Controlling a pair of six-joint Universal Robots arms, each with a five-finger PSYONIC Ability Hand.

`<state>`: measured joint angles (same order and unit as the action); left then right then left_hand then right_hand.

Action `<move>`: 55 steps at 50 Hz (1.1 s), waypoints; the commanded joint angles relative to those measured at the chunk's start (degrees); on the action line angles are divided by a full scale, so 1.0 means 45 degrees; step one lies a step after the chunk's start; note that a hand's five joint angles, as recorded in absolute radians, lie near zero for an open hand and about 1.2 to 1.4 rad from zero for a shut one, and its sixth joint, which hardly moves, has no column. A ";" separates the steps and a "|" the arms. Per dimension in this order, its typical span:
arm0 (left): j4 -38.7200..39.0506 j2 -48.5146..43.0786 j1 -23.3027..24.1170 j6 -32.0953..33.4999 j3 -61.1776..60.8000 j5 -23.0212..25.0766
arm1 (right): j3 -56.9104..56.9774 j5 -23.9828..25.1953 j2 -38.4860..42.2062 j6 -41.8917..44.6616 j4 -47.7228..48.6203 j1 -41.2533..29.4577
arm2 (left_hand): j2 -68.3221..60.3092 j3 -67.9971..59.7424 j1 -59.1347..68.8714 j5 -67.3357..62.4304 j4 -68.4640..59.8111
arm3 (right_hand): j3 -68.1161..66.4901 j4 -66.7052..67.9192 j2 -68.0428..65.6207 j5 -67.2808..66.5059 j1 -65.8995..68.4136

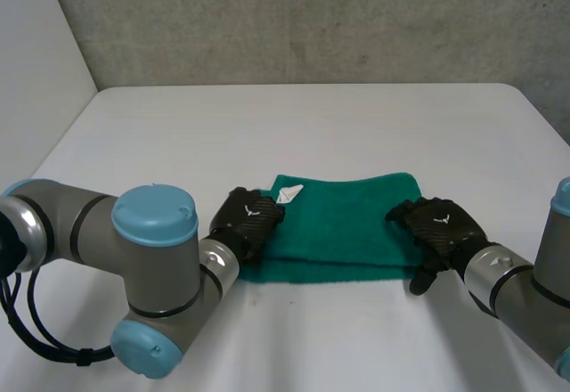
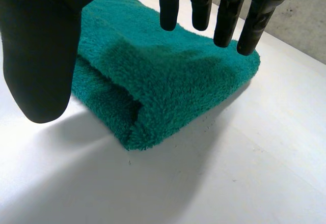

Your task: Fold the towel.

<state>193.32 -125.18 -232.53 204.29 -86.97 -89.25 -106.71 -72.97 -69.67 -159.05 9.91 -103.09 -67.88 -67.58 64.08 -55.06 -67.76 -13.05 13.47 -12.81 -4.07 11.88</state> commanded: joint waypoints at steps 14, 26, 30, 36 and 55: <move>0.0088 0.1899 0.0658 0.0092 -0.2703 -0.1396 | -0.0232 -0.0660 0.0112 -0.0319 0.1038 -0.0118 | -0.2692 -0.2761 0.3539 -0.3320 -0.2720 | -0.4498 0.4404 -0.4550 -0.4272 0.4757; 0.0088 0.1957 0.0776 0.0092 -0.2861 -0.1552 | 0.0256 -0.1323 0.1245 0.0403 0.1508 -0.0021 | 0.0654 0.0586 0.0192 0.0027 0.0627 | -1.4879 1.4784 -1.4930 -1.4652 1.5137; -0.0049 0.2657 0.0698 0.0072 -0.2841 -0.2020 | 0.0529 -0.1695 0.1186 0.1105 0.1488 -0.0059 | 0.8654 0.8586 -0.7808 0.8027 0.8627 | -1.4879 1.4784 -1.4930 -1.4652 1.5137; -0.0049 0.3715 0.0367 -0.0064 -0.2861 -0.2451 | 0.2535 -0.2261 0.0893 0.3233 0.1100 -0.2725 | 1.0497 1.0429 -0.9651 0.9870 1.0470 | -1.4879 1.4784 -1.4930 -1.4652 1.5137; 0.0146 0.4653 -0.1236 -0.1506 -0.1984 -0.2334 | 0.6058 -0.1493 0.3864 0.4569 -0.0523 -0.7542 | 1.2255 1.2187 -1.1408 1.1628 1.2227 | 0.0677 -0.0772 0.0625 0.0903 -0.0419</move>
<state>193.90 -103.34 -238.08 201.77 -98.21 -99.92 -79.95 -76.90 -53.60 -138.00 8.64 -137.40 -14.11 -14.62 14.73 -3.82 -14.31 -67.62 68.27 -66.97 -56.54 53.89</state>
